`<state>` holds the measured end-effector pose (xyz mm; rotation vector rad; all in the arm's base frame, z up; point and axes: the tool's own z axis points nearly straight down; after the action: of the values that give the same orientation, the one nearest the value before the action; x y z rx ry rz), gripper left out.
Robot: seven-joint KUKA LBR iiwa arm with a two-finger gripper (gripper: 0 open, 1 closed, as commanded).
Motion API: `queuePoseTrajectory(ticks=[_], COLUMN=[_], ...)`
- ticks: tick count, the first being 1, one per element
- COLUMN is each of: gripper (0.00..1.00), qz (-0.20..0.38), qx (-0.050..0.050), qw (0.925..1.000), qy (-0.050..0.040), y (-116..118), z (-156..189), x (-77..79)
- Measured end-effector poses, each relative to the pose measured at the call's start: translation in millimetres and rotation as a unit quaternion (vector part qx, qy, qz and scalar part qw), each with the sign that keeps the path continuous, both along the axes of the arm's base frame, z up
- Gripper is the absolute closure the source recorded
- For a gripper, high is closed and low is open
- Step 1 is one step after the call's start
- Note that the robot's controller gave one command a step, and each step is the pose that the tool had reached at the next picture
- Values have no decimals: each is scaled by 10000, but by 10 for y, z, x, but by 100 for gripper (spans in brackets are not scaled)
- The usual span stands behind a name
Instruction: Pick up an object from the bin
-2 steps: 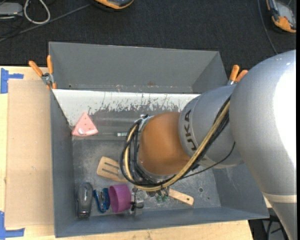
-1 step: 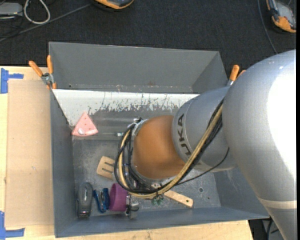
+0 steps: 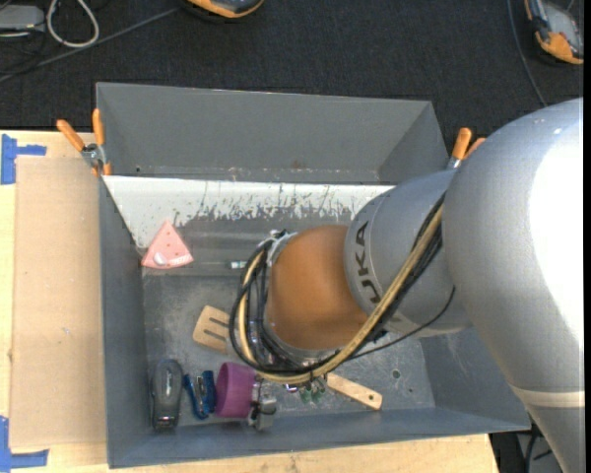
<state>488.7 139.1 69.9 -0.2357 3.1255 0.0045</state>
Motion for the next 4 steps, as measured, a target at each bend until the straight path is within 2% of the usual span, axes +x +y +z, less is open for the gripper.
queuePoseTrajectory(ticks=[1, 2, 3, 4], gripper=[0, 0, 0, 0], qz=[235, 9, 144, 227], qx=[-10, 6, -9, -6], qw=[9997, 10000, 9999, 9997], qy=[3, -50, 6, 13], y=[-143, 69, 262, 195], z=[-4, 14, -4, -8], x=[89, -67, 453, -20])
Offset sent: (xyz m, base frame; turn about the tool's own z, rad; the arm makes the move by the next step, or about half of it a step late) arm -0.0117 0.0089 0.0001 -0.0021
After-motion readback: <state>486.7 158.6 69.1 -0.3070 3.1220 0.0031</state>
